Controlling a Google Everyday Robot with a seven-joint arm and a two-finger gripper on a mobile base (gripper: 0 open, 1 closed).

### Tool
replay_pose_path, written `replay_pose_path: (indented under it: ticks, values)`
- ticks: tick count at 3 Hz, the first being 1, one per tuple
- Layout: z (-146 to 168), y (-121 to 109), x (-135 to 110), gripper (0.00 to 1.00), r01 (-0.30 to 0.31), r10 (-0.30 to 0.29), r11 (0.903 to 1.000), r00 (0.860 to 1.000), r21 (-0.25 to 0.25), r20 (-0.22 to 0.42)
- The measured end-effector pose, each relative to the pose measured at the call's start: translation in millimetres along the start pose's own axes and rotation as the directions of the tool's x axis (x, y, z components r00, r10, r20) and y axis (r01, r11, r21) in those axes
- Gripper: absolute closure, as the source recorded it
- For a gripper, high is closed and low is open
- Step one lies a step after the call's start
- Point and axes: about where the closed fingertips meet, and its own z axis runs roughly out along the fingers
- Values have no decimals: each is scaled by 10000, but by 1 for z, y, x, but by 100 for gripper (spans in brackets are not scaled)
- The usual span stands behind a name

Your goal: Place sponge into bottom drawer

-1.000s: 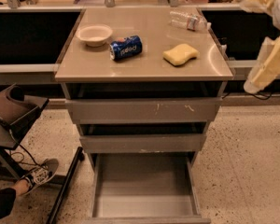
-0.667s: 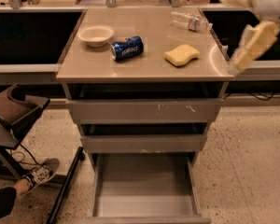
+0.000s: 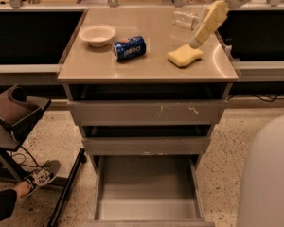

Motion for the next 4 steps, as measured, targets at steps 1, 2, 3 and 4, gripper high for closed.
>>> replay_pose_path:
  ticks: [1, 2, 3, 4]
  values:
    - [-8, -15, -18, 0, 323, -325, 9983, 9995, 478, 52]
    - [-6, -17, -18, 0, 315, -319, 9982, 9995, 513, 80]
    - [0, -30, 18, 0, -681, 650, 9930, 9973, 967, 347]
    - [15, -53, 80, 0, -2232, 2141, 9633, 9739, 1494, 750]
